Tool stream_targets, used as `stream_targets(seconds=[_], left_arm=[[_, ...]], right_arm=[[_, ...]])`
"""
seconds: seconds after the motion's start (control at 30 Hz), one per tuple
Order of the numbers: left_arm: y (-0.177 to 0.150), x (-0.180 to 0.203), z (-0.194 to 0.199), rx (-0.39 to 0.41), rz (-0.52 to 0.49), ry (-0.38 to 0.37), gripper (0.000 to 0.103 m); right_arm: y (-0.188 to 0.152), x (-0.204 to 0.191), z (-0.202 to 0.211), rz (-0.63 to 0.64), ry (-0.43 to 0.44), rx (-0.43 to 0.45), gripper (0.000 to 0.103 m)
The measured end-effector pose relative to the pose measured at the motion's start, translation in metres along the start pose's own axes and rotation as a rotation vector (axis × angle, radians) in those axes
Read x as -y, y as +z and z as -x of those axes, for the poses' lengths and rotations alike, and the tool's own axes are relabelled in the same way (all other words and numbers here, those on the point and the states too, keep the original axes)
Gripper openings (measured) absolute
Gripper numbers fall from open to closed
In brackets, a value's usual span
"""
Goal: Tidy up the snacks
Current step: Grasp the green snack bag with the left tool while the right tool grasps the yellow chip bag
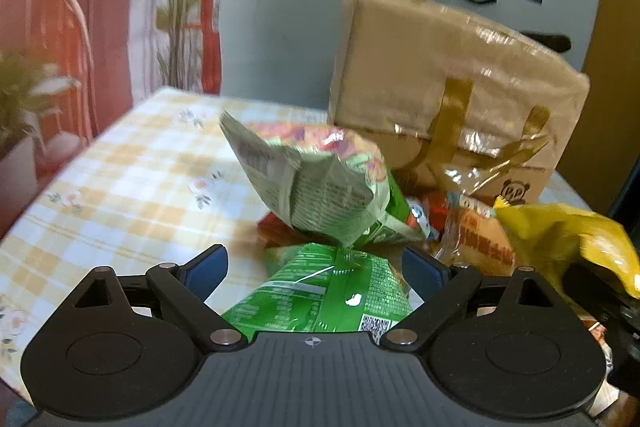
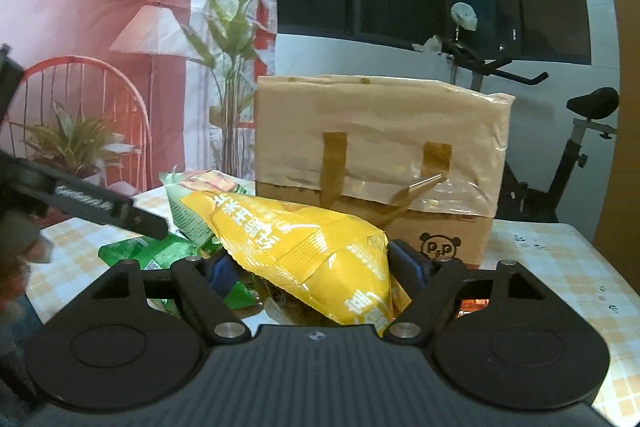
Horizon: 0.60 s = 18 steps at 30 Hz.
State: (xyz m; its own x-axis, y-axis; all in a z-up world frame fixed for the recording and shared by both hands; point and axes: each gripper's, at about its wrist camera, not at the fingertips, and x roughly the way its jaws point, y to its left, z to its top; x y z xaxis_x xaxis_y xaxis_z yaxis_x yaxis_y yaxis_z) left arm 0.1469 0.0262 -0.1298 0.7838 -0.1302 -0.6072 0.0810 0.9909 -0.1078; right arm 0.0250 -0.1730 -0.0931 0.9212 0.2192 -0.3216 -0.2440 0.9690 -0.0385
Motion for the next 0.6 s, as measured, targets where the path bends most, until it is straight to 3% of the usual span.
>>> stream_targets(seconds=[0.17, 0.37, 0.6], left_arm=[[-0.005, 0.006, -0.022, -0.062, 0.002, -0.02, 0.095], [-0.026, 0.015, -0.028, -0.083, -0.099, 0.031, 0.099], [-0.033, 0.009, -0.011, -0.063, -0.088, 0.028, 0.089]], right_arm=[[-0.001, 0.002, 0.004, -0.001, -0.002, 0.01, 0.079], [-0.004, 0.003, 0.001, -0.005, 0.006, -0.006, 0.079], [-0.006, 0.002, 0.0, 0.004, 0.018, -0.011, 0.079]])
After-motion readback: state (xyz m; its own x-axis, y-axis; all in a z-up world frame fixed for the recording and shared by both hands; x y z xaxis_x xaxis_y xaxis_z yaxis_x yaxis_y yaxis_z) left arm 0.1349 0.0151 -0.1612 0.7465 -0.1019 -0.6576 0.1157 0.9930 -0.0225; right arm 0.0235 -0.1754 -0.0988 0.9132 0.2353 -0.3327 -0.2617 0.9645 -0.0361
